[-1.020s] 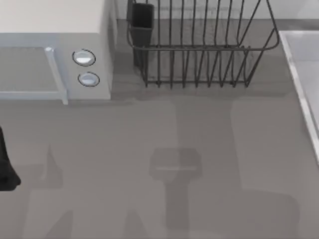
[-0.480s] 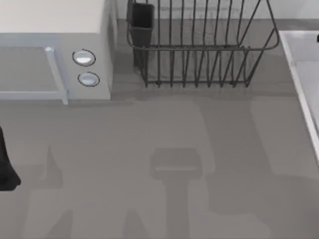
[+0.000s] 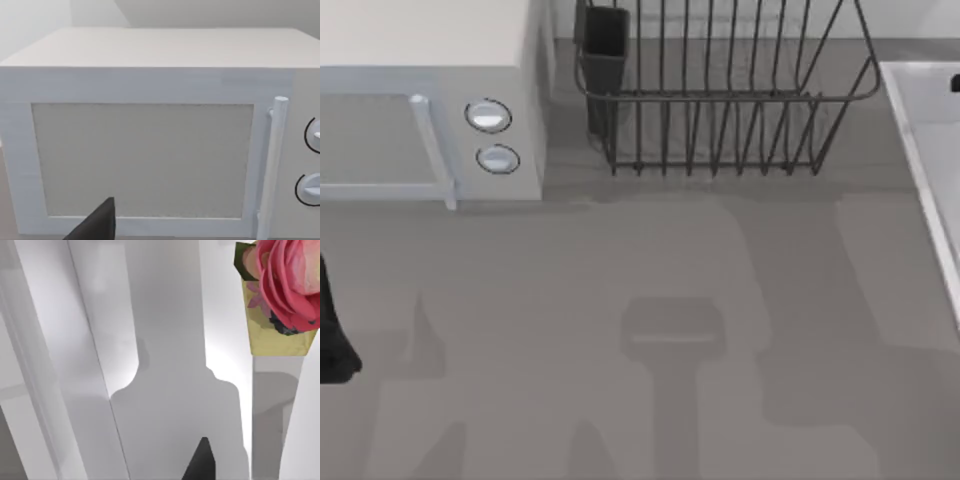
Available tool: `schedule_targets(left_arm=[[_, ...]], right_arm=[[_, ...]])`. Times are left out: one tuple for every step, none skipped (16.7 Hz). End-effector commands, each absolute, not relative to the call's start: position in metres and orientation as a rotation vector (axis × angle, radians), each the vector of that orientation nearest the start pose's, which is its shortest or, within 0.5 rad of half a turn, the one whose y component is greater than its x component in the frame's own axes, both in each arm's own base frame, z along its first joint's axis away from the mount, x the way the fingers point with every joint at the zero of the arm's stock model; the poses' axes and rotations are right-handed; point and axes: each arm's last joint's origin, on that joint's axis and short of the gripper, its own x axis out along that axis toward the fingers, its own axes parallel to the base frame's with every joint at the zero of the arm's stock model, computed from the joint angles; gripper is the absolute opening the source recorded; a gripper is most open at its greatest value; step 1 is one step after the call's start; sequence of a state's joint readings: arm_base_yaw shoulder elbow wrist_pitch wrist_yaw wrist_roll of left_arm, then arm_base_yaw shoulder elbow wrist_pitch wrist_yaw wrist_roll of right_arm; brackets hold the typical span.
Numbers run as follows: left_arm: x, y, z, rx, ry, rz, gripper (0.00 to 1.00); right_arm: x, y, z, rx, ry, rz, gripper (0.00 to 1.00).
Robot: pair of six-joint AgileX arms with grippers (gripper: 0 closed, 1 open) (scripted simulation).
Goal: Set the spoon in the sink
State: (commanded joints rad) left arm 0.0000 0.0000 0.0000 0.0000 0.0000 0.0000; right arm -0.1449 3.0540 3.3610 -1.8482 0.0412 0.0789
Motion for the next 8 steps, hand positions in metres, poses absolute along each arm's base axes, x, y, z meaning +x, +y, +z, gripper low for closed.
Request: schedule_targets(left_arm=[[0.1057,-0.0012,0.1600,0.000,0.000,0.000,1.00],[0.1057,-0.0012,0.1600,0.000,0.000,0.000,1.00],[0.1057,-0.0012,0.1600,0.000,0.000,0.000,1.00],[0.1057,-0.0012,0.1600,0.000,0.000,0.000,1.00],[0.1057,-0.0012,0.1600,0.000,0.000,0.000,1.00],[0.1057,-0.0012,0.1600,0.000,0.000,0.000,1.00],[0.1057,-0.0012,0.1600,0.000,0.000,0.000,1.00],[0.1057,-0.0012,0.1600,0.000,0.000,0.000,1.00]], right_arm=[[0.5029,-0.0668,0.1560,0.141,1.535,-0.184,0.15],[0.5029,-0.0668,0.1560,0.141,1.535,-0.184,0.23],[0.5029,-0.0668,0.1560,0.141,1.535,-0.184,0.30],[0.5029,-0.0668,0.1560,0.141,1.535,-0.184,0.38],[0.5029,-0.0668,0.1560,0.141,1.535,-0.184,0.45],[0.5029,-0.0668,0.1560,0.141,1.535,-0.184,0.53],[0.5029,-0.0668,0.1560,0.141,1.535,-0.184,0.60],[0.5029,-0.0668,0.1560,0.141,1.535,-0.184,0.68]])
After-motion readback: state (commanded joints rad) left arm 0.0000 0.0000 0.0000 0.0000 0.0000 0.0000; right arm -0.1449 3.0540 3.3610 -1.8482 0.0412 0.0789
